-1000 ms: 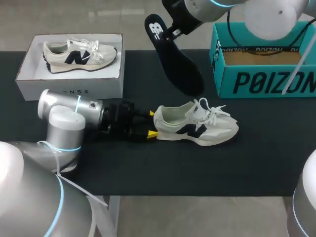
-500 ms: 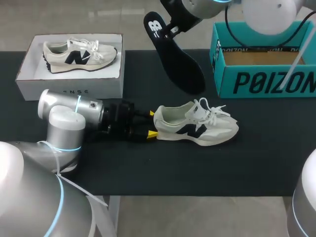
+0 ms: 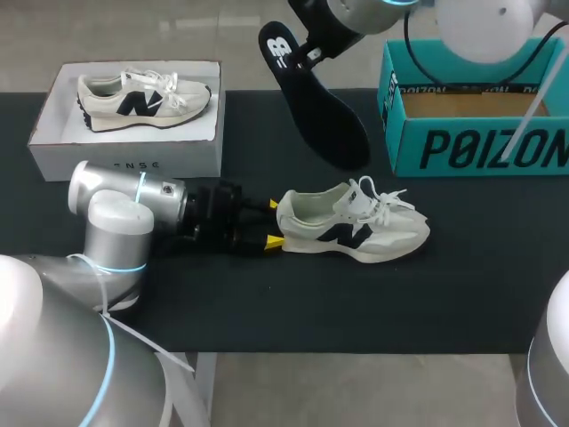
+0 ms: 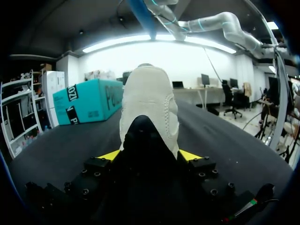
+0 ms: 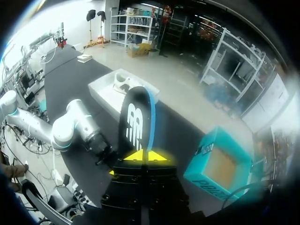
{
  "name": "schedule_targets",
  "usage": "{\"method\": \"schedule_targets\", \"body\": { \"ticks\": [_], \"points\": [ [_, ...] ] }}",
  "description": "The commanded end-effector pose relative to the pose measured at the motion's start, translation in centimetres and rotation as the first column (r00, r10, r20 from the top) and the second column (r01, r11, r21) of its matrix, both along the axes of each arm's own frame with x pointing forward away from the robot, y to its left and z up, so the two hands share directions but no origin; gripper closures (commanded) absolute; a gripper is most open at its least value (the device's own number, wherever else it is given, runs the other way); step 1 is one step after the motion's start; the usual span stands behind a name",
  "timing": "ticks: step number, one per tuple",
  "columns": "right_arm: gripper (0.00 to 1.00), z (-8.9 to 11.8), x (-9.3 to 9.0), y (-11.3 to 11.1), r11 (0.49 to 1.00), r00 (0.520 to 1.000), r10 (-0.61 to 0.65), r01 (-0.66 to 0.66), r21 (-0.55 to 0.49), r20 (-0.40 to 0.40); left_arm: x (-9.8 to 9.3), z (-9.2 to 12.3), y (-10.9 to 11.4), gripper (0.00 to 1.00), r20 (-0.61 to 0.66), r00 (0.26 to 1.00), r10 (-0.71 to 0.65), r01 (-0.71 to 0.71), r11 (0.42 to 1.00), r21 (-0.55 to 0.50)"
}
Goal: Take the shoe out of the shoebox, open the shoe tongue, remove and reinsert the insole, then place the shoe into the shoebox
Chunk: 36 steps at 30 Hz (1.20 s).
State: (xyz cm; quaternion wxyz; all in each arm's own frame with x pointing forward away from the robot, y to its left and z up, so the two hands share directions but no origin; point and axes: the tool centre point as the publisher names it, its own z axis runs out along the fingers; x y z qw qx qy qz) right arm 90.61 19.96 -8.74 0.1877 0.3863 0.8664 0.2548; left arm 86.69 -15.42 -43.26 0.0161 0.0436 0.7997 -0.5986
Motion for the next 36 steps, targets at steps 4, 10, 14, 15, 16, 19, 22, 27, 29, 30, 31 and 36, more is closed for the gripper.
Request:
{"method": "schedule_targets", "body": {
  "ticks": [4, 10, 14, 15, 16, 19, 22, 27, 29, 30, 31, 36],
  "points": [
    [1.0, -0.1, 0.0, 0.0, 1.0, 1.0, -0.001, 0.001, 0.001, 0.002, 0.0, -0.2, 0.0, 1.0, 0.001, 1.0, 0.0, 0.0, 1.0, 0.002],
    [1.0, -0.1, 0.0, 0.0, 1.0, 1.0, -0.001, 0.001, 0.001, 0.002, 0.0, -0.2, 0.0, 1.0, 0.001, 1.0, 0.0, 0.0, 1.0, 0.002],
    [1.0, 0.3, -2.7, -0.8, 0.999, 0.999, -0.037, 0.038, 0.027, -0.026, 0.0, -0.2, 0.0, 1.0, 0.001, 1.0, 0.0, 0.0, 1.0, 0.002],
    [1.0, 0.4, -3.5, -1.0, 0.998, 0.998, -0.043, 0.045, 0.04, -0.038, 0.0, -0.2, 0.0, 1.0, 0.001, 1.0, 0.0, 0.0, 1.0, 0.002],
    [1.0, 0.5, -4.0, -1.0, 0.998, 0.998, -0.05, 0.052, 0.042, -0.045, 0.0, -0.2, 0.0, 1.0, 0.001, 1.0, 0.0, 0.0, 1.0, 0.002],
    [1.0, 0.9, -6.4, -1.3, 0.993, 0.992, -0.095, 0.1, 0.055, -0.087, 0.0, -0.2, 0.0, 1.0, 0.001, 1.0, 0.0, 0.0, 1.0, 0.002],
    [1.0, 1.8, -9.1, -1.7, 0.987, 0.987, -0.135, 0.142, 0.078, -0.092, 0.0, -0.2, 0.0, 1.0, 0.001, 1.0, 0.0, 0.0, 1.0, 0.002],
    [1.0, 3.5, -12.9, -2.0, 0.974, 0.98, -0.19, 0.197, 0.108, -0.065, 0.0, -0.2, 0.0, 1.0, 0.001, 1.0, 0.0, 0.0, 1.0, 0.002],
    [1.0, 4.2, -14.2, -2.0, 0.97, 0.977, -0.21, 0.214, 0.115, -0.047, 0.0, -0.2, 0.0, 1.0, 0.001, 1.0, 0.0, 0.0, 1.0, 0.002],
    [1.0, 4.4, -14.8, -2.1, 0.97, 0.976, -0.215, 0.218, 0.11, -0.04, 0.0, -0.2, 0.0, 1.0, 0.001, 1.0, 0.0, 0.0, 1.0, 0.002],
    [1.0, 4.7, -15.4, -2.2, 0.969, 0.975, -0.217, 0.22, 0.111, -0.037, 0.0, -0.2, 0.0, 1.0, 0.001, 1.0, 0.0, 0.0, 1.0, 0.002],
    [1.0, 5.1, -17.1, -3.2, 0.96, 0.969, -0.243, 0.247, 0.129, -0.047, 0.0, -0.2, 0.0, 1.0, 0.001, 1.0, 0.0, 0.0, 1.0, 0.002]
  ]
}}
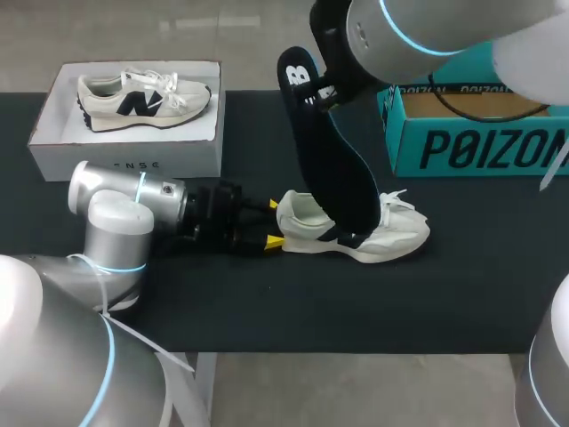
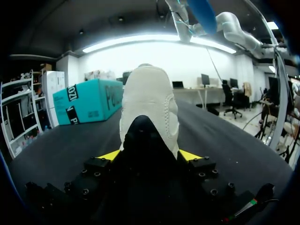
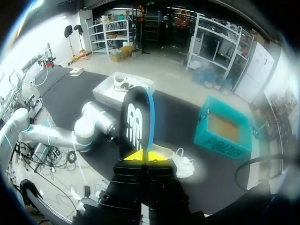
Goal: Take the shoe out of the shoebox, open the shoe tongue, remove and reinsert the insole, then place the shoe into the shoebox
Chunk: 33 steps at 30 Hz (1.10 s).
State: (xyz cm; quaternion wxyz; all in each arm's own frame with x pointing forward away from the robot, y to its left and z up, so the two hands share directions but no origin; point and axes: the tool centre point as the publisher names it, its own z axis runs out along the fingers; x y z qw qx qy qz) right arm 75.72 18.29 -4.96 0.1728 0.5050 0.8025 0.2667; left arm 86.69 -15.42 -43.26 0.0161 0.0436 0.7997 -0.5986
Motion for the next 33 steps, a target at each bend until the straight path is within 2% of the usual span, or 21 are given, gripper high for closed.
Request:
{"method": "schedule_targets", "body": {
  "ticks": [1, 6, 14, 19, 23, 27, 33],
  "points": [
    [1.0, 1.4, -2.4, -1.8, 1.0, 1.0, -0.011, 0.011, 0.029, 0.024, 0.0, -0.2, 0.0, 1.0, 0.001, 1.0, 0.0, 0.0, 1.0, 0.002],
    [1.0, 1.9, -2.3, -2.8, 0.999, 1.0, -0.004, 0.003, 0.043, 0.018, 0.0, -0.2, 0.0, 1.0, 0.001, 1.0, 0.0, 0.0, 1.0, 0.002],
    [1.0, 2.6, -1.5, -5.9, 0.993, 0.998, 0.054, -0.055, 0.1, 0.012, 0.0, -0.2, 0.0, 1.0, 0.001, 1.0, 0.0, 0.0, 1.0, 0.002],
    [1.0, 3.8, -2.7, -7.7, 0.985, 0.996, 0.087, -0.091, 0.146, 0.036, 0.0, -0.2, 0.0, 1.0, 0.001, 1.0, 0.0, 0.0, 1.0, 0.002],
    [1.0, 4.4, -3.8, -8.1, 0.979, 0.993, 0.098, -0.108, 0.172, 0.065, 0.0, -0.2, 0.0, 1.0, 0.001, 1.0, 0.0, 0.0, 1.0, 0.002],
    [1.0, 4.7, -4.5, -8.1, 0.976, 0.991, 0.103, -0.117, 0.184, 0.081, 0.0, -0.2, 0.0, 1.0, 0.001, 1.0, 0.0, 0.0, 1.0, 0.002],
    [1.0, 5.7, -5.5, -7.5, 0.954, 0.987, 0.104, -0.134, 0.27, 0.124, 0.0, -0.2, 0.0, 1.0, 0.001, 1.0, 0.0, 0.0, 1.0, 0.002]
  ]
}}
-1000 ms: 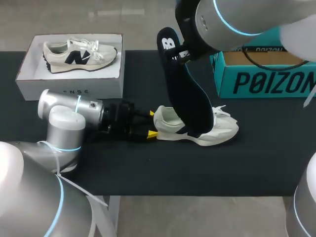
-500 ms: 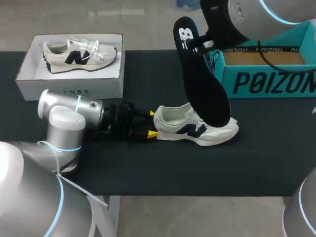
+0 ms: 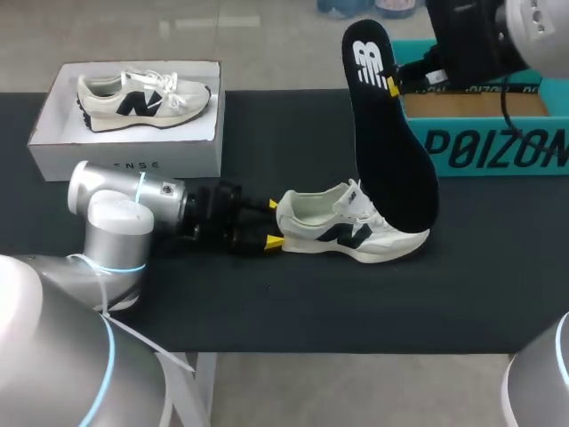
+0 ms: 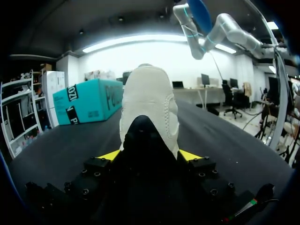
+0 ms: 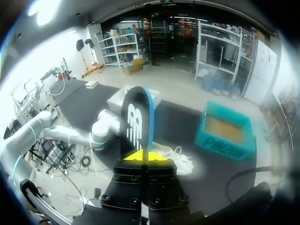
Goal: Take the shoe out of the shoebox, open the shoe tongue, remove and reinsert the insole, then place the shoe into the shoebox
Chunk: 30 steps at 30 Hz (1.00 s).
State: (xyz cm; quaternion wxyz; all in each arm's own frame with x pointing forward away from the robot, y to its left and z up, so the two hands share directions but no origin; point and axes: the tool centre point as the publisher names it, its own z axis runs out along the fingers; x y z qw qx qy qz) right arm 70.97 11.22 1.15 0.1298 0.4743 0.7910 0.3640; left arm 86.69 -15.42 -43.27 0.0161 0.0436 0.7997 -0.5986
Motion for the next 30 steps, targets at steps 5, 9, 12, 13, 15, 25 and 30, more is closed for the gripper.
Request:
{"method": "schedule_targets", "body": {
  "ticks": [5, 9, 12, 13, 15, 25, 30],
  "points": [
    [1.0, 0.5, -1.6, 1.1, 0.991, 0.995, 0.038, -0.049, 0.128, 0.088, 0.0, -0.2, 0.0, 1.0, 0.001, 1.0, 0.0, 0.0, 1.0, 0.002],
    [1.0, 1.6, -2.1, 1.7, 0.992, 0.993, 0.047, -0.059, 0.108, 0.107, 0.0, -0.2, 0.0, 1.0, 0.001, 1.0, 0.0, 0.0, 1.0, 0.002],
    [1.0, 1.8, -2.3, 2.1, 0.996, 0.995, 0.038, -0.045, 0.078, 0.088, 0.0, -0.2, 0.0, 1.0, 0.001, 1.0, 0.0, 0.0, 1.0, 0.002],
    [1.0, 1.8, -2.3, 2.1, 0.996, 0.995, 0.038, -0.045, 0.078, 0.088, 0.0, -0.2, 0.0, 1.0, 0.001, 1.0, 0.0, 0.0, 1.0, 0.002],
    [1.0, 1.8, -2.3, 2.1, 0.996, 0.995, 0.038, -0.045, 0.078, 0.088, 0.0, -0.2, 0.0, 1.0, 0.001, 1.0, 0.0, 0.0, 1.0, 0.002],
    [1.0, 1.8, -2.3, 2.1, 0.996, 0.995, 0.038, -0.045, 0.078, 0.088, 0.0, -0.2, 0.0, 1.0, 0.001, 1.0, 0.0, 0.0, 1.0, 0.002],
    [1.0, 1.8, -2.3, 2.1, 0.996, 0.995, 0.038, -0.045, 0.078, 0.088, 0.0, -0.2, 0.0, 0.0, 0.001, 1.0, 0.0, 0.0, 1.0, 0.002]
  ]
}}
